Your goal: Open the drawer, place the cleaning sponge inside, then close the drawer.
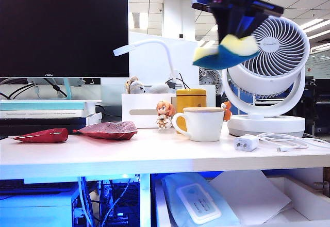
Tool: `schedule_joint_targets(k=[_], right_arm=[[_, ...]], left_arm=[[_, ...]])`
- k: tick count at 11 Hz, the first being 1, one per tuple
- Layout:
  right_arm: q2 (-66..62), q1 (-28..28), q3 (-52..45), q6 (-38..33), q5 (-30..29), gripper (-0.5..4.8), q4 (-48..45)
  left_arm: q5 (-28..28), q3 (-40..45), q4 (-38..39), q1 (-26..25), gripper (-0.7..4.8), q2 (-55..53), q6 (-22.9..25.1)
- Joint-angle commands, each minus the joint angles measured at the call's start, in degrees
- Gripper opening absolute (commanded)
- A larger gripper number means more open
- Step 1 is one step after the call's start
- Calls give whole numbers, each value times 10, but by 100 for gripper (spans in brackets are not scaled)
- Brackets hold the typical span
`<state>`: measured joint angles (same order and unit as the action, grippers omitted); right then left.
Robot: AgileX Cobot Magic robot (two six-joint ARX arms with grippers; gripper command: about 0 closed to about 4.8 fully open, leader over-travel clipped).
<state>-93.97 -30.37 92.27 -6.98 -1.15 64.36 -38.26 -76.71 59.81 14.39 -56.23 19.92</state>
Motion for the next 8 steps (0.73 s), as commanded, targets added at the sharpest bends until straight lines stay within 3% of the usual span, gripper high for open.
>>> schedule_joint_targets(k=[1, 2, 5, 8], right_arm=[[8, 0, -59, 2, 2, -7, -7], [8, 5, -210, -6, 1, -7, -112], [7, 6, -324, -12, 2, -7, -223], [7, 8, -421, -48, 11, -7, -336]], left_arm=[[-5, -2, -4, 0, -6, 1, 7], [-6, -2, -3, 0, -6, 1, 7], [-5, -2, -3, 12, -6, 0, 7], [18, -2, -3, 103, -6, -16, 3]])
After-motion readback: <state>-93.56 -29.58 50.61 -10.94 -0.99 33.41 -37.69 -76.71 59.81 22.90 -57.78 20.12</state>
